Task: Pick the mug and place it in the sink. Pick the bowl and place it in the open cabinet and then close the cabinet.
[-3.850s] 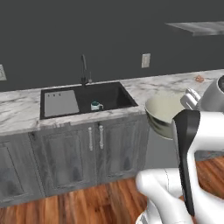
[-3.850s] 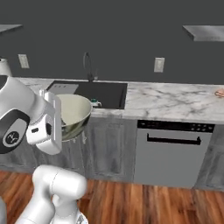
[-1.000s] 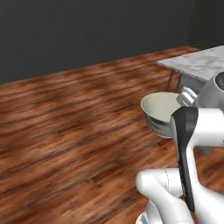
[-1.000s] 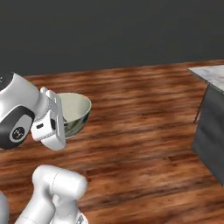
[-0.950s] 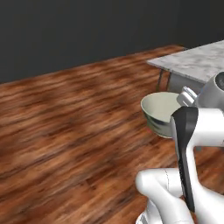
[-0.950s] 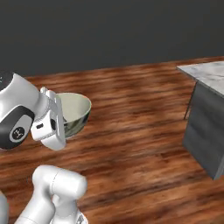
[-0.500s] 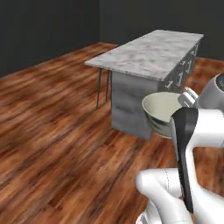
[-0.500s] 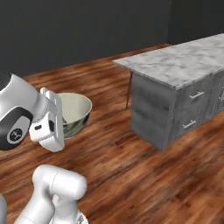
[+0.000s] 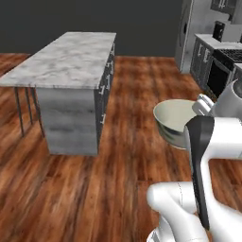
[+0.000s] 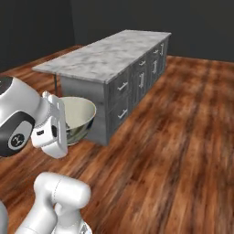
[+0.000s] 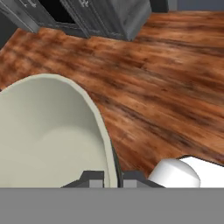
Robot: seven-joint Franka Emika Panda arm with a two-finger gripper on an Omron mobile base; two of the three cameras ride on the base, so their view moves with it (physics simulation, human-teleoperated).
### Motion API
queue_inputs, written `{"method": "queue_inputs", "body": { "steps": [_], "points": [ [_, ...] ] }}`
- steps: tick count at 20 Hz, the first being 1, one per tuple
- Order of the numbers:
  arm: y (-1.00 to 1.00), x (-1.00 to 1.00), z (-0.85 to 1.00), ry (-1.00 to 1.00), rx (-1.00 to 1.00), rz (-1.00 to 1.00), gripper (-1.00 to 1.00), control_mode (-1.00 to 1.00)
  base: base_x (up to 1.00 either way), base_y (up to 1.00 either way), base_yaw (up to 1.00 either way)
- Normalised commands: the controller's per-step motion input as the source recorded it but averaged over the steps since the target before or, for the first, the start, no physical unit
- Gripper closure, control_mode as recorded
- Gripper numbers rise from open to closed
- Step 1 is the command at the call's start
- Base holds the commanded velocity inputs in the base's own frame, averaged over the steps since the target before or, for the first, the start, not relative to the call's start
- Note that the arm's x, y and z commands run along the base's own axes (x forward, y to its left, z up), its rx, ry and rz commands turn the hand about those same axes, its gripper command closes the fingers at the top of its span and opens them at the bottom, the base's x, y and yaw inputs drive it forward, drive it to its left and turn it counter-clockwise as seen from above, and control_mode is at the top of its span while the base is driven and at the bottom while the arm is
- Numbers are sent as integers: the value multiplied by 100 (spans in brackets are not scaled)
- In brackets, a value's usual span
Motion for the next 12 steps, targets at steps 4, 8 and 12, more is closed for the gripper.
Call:
{"method": "queue_inputs", "body": {
  "steps": [4, 8, 12],
  "points": [
    [0, 0, 0, 0, 0, 0, 100, 100, 1, 34, -38],
    [0, 0, 0, 0, 0, 0, 100, 100, 16, 39, -11],
    [0, 0, 0, 0, 0, 0, 100, 100, 59, 18, -8]
  ]
}}
